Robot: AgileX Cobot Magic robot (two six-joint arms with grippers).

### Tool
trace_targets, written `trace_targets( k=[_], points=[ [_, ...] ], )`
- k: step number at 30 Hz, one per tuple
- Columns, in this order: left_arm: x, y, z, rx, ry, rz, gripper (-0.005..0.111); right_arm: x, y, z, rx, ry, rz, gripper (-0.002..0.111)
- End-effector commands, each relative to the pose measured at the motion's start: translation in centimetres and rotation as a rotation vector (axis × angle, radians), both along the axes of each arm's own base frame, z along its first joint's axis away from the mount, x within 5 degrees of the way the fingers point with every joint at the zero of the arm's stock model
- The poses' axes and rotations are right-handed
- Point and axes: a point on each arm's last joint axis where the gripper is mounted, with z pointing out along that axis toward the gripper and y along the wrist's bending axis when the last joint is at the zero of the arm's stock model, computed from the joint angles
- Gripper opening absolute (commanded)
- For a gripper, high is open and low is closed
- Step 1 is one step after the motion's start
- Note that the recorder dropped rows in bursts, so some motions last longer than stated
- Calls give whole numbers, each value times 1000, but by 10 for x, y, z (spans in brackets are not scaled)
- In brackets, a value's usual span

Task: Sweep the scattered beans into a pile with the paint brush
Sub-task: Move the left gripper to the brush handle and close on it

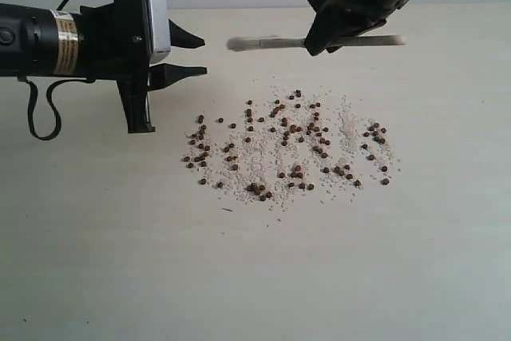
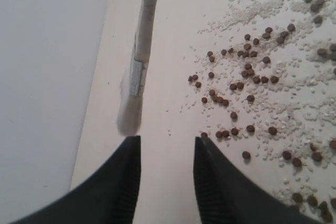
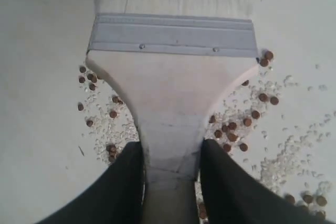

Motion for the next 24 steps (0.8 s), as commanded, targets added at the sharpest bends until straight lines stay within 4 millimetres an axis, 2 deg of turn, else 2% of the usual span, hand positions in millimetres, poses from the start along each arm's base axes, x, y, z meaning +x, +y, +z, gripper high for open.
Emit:
trace_targets(
  k=[1, 16, 21, 22, 24],
  points=[
    [11, -6, 0, 0, -22, -2, 36, 1, 4, 7, 46, -30, 31, 0],
    [36, -25, -1, -12, -48, -19, 36, 3, 8, -4, 75, -11, 73, 0],
    [39, -26, -10, -3, -27, -19, 36, 4, 8, -4, 75, -25, 74, 0],
    [40, -27, -15, 0, -16, -21, 39, 5, 8, -4, 75, -26, 73, 0],
    [42, -28, -19, -28, 11, 7, 54, 5, 8, -4, 77, -26, 72, 0]
  ],
)
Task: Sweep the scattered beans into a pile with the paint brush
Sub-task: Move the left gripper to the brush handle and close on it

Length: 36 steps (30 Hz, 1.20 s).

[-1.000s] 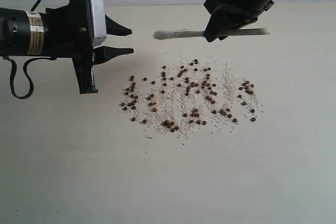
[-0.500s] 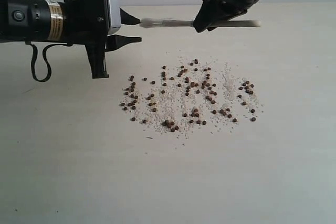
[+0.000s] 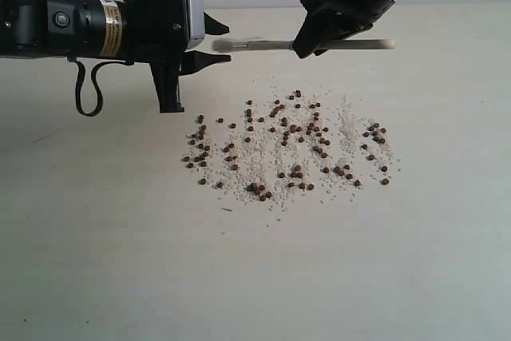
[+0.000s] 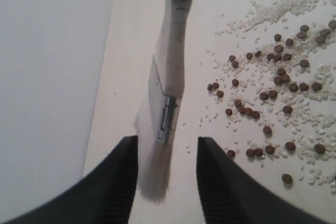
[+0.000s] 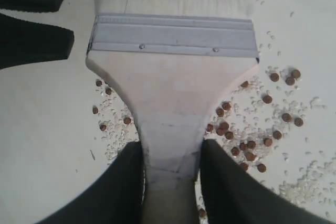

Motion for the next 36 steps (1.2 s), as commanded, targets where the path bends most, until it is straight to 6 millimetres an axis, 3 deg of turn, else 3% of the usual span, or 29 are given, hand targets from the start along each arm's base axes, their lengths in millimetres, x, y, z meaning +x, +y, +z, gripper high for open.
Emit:
trace_targets(
  k=[1, 13, 24, 36],
  points=[
    [5, -3, -4, -68, 44, 62, 62, 1, 2, 5, 18, -19, 6, 0],
    [5, -8, -8, -72, -31, -31, 62, -1, 2, 5, 18, -3, 14, 0],
    [24, -19, -18, -99, -37, -49, 62, -1, 2, 5, 18, 0, 14, 0],
    [24, -41, -22, -122, -33, -71, 62, -1, 2, 5, 18, -1, 16, 0]
  ],
)
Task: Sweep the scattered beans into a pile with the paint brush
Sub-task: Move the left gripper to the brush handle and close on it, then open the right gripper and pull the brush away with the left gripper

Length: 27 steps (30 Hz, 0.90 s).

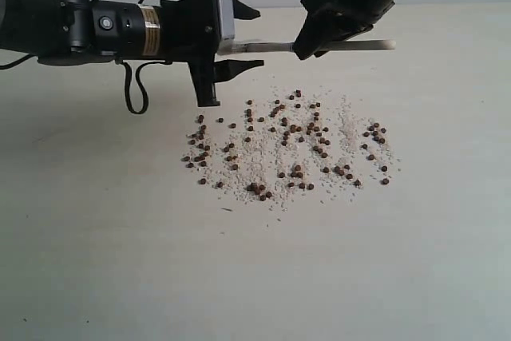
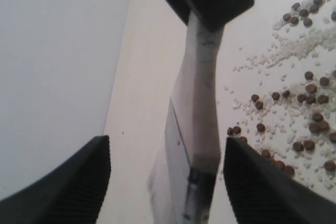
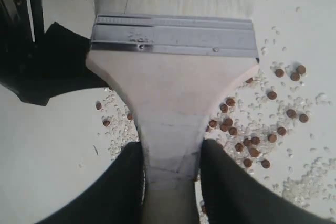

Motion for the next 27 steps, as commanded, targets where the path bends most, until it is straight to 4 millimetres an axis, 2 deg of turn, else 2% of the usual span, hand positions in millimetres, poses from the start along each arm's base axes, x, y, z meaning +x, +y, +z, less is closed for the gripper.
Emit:
trace_targets(
  k=[1, 10, 18, 27],
  points=[
    [0, -8, -2, -19, 6, -7, 62, 0, 2, 5, 15, -13, 9, 0],
    [1, -7, -4, -4, 10, 6, 60, 0, 1, 5, 13, -15, 11, 0],
    [1, -7, -4, -2, 9, 5, 21, 0, 1, 5, 12, -17, 14, 0],
    [-1, -10, -4, -7, 8, -8, 0, 0, 3, 5, 31, -14, 10, 0]
  ],
)
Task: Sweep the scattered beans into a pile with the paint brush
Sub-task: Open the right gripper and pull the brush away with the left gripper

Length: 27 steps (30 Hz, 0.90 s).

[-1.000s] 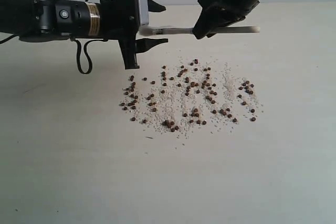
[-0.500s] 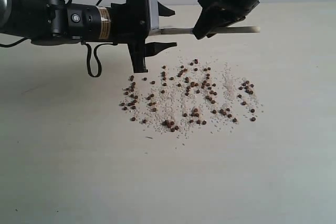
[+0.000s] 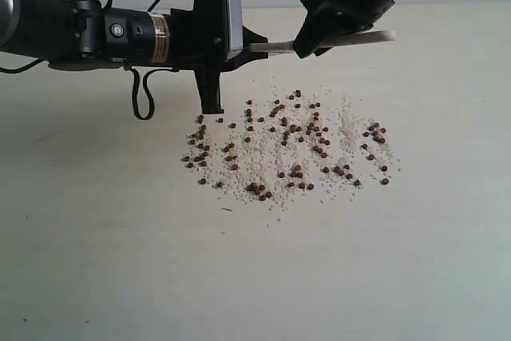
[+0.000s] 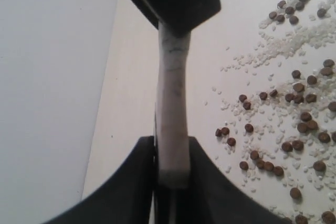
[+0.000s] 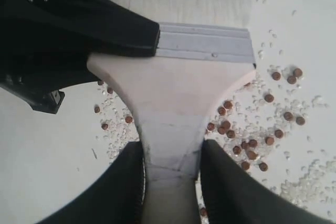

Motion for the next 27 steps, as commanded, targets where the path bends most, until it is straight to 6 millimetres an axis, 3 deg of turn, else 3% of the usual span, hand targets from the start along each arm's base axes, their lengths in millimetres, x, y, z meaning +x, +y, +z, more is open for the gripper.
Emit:
trace_targets(
  k=[1, 10, 21, 27],
  points=[
    [-1, -5, 5, -34, 10, 7, 0, 0, 3, 6, 33, -9, 9, 1],
    [-5, -12, 3, -18, 11, -2, 0, 1, 3, 11, 46, -39, -19, 29],
    [-5, -12, 3, -21, 20, 5, 0, 0, 0, 43, 67, -184, -79, 38],
    [-5, -12, 4, -32, 41, 17, 0, -1, 0, 45, 66, -179, -94, 45]
  ],
)
